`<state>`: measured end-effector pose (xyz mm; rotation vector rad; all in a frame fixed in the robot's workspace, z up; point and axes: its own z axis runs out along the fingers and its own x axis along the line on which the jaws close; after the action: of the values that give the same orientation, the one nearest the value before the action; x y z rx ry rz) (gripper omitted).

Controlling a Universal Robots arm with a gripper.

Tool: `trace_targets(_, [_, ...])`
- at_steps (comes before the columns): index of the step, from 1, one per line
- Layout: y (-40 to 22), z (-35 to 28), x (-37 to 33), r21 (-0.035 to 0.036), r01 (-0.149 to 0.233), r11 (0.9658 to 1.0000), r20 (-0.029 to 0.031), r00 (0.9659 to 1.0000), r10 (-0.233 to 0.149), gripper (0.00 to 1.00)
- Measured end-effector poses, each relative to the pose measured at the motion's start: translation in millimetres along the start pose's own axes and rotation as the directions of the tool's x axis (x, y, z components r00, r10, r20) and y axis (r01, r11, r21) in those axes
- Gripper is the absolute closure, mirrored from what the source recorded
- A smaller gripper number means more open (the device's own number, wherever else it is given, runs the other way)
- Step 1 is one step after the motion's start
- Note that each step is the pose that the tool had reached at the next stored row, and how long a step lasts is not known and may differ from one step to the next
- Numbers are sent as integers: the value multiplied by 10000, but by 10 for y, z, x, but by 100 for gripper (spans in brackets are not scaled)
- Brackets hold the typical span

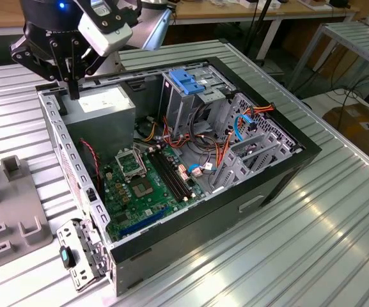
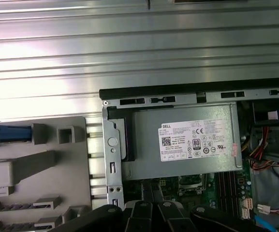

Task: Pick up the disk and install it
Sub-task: 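Reach for the disk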

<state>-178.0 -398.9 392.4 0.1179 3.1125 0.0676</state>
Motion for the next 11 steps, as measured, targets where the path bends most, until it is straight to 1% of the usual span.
trace_targets(11, [-6,-2,83,0,0,10000,0,10000,0,89])
